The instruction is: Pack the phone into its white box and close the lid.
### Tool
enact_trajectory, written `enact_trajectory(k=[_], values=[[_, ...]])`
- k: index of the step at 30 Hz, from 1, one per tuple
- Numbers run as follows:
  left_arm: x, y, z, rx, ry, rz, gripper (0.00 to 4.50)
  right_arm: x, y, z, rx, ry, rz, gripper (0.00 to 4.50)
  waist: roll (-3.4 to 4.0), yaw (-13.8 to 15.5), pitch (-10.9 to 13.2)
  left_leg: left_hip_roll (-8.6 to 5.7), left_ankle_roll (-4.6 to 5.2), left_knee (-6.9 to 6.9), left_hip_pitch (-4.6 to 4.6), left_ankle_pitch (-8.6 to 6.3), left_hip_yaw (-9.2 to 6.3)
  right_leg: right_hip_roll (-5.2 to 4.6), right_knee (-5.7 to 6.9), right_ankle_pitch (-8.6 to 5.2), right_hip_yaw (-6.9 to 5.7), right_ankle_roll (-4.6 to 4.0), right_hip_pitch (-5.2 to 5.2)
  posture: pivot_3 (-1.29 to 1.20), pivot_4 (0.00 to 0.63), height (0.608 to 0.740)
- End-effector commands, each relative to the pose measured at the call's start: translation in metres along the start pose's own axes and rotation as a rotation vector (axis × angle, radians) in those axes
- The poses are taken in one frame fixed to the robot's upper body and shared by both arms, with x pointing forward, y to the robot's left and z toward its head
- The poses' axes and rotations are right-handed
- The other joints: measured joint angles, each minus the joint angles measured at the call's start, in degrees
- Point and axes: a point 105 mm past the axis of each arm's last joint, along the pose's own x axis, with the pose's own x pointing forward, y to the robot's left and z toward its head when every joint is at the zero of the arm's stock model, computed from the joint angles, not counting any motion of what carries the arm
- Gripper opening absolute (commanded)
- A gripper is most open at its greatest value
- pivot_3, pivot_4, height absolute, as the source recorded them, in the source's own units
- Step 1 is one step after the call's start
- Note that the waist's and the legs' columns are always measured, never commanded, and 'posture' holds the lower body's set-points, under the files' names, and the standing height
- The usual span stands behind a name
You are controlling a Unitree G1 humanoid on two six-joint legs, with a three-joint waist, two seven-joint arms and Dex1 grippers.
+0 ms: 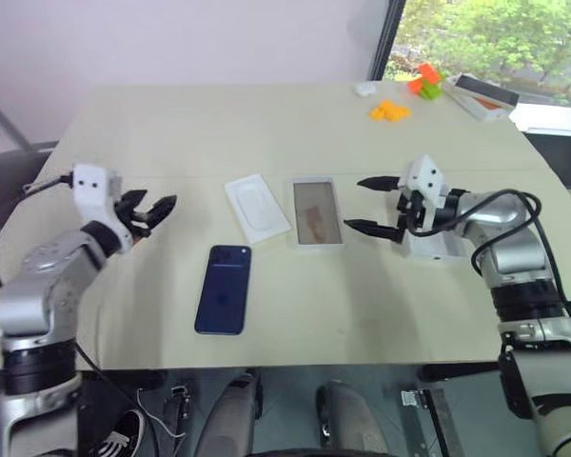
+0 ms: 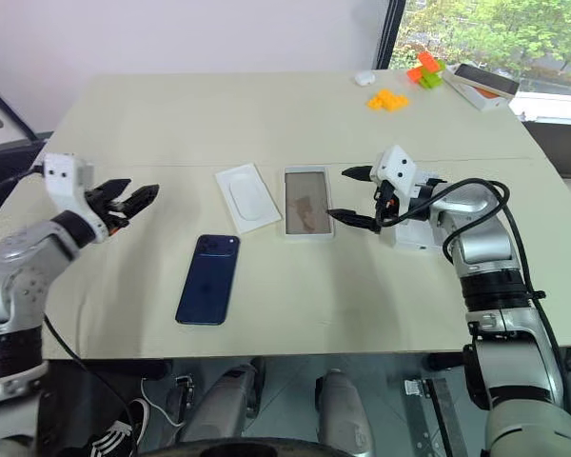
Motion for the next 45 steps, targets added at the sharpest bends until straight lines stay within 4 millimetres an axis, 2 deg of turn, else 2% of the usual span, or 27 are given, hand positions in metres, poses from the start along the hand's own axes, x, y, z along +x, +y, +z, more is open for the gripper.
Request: enact_trajectory(k=[1,3,6,10,12,18,22,29,33,44,45], values=[[0.006,-0.022,0.007,-0.056,-0.025,-0.003,3.35,0.001,-0.002,0.017,-0.074,-0.025,0.01,4.44,-0.01,0.0,0.0,0.0,0.0,0.02,-0.01,0.0,-0.01,0.01,0.0,0.01,0.0,0.01,0.0,0.0,0.15,0.74],[0.013,-0.025,0.002,-0.087,-0.012,0.047,3.35,0.003,-0.001,0.017,-0.069,-0.023,0.021,4.44,-0.02,0.2,0.0,0.0,0.0,0.04,-0.01,0.0,-0.01,0.01,0.01,0.02,0.0,0.03,0.0,0.0,0.15,0.74],[0.02,-0.038,0.002,-0.165,-0.016,0.029,3.35,0.006,0.0,0.016,-0.065,-0.004,0.029,4.44,-0.02,0.2,0.0,0.02,0.0,0.06,-0.01,0.0,-0.03,0.05,0.03,0.05,0.0,0.06,0.0,0.0,0.15,0.74],[0.031,-0.041,-0.003,-0.149,-0.003,0.066,3.35,0.011,0.0,0.022,-0.045,-0.016,0.034,4.44,-0.02,-0.1,0.0,0.01,-0.01,0.05,-0.01,0.0,0.0,0.07,0.03,0.06,0.01,0.07,-0.02,0.0,0.15,0.74],[0.038,-0.043,-0.003,-0.207,-0.007,0.091,3.35,0.012,0.0,0.022,-0.04,-0.017,0.031,4.44,-0.02,0.1,0.0,0.01,-0.01,0.05,0.0,0.0,0.0,0.1,0.04,0.06,0.01,0.07,-0.01,0.0,0.15,0.74],[0.059,-0.064,-0.022,-0.335,0.067,0.102,3.35,0.013,0.001,0.019,-0.046,-0.017,0.026,4.44,-0.04,0.3,0.0,-0.03,-0.01,0.09,-0.04,0.0,0.0,0.05,-0.03,0.12,0.0,0.19,0.03,0.0,0.15,0.74],[0.065,-0.065,-0.03,-0.347,0.101,0.132,3.35,0.011,-0.001,0.018,-0.046,-0.014,0.017,4.44,-0.04,0.1,0.0,-0.03,-0.01,0.07,-0.04,0.0,0.0,0.08,-0.03,0.14,0.0,0.22,0.0,0.0,0.15,0.74],[0.08,-0.086,-0.02,-0.408,0.093,0.04,3.35,0.011,0.0,0.017,-0.049,-0.013,0.014,4.44,-0.04,0.2,0.0,-0.05,-0.02,0.08,-0.04,0.0,0.0,0.14,-0.02,0.15,0.0,0.21,0.0,0.0,0.15,0.74],[0.085,-0.093,-0.023,-0.427,0.113,0.033,3.35,0.012,-0.001,0.018,-0.049,-0.017,0.01,4.44,-0.04,0.2,0.0,-0.06,-0.02,0.08,-0.04,0.0,0.01,0.1,-0.05,0.15,0.0,0.23,0.02,0.0,0.15,0.74],[0.087,-0.093,-0.039,-0.421,0.168,0.086,3.35,0.011,-0.002,0.017,-0.058,-0.01,0.0,4.44,-0.05,0.2,0.0,-0.06,-0.02,0.08,-0.03,0.0,0.01,0.14,-0.03,0.16,0.0,0.24,0.02,0.0,0.15,0.74],[0.087,-0.095,-0.039,-0.449,0.167,0.07,3.09,0.011,-0.002,0.017,-0.059,-0.011,0.0,4.48,-0.05,0.2,0.0,-0.06,-0.02,0.08,-0.03,0.0,0.01,0.14,-0.03,0.16,0.0,0.24,0.02,0.0,0.15,0.74]])
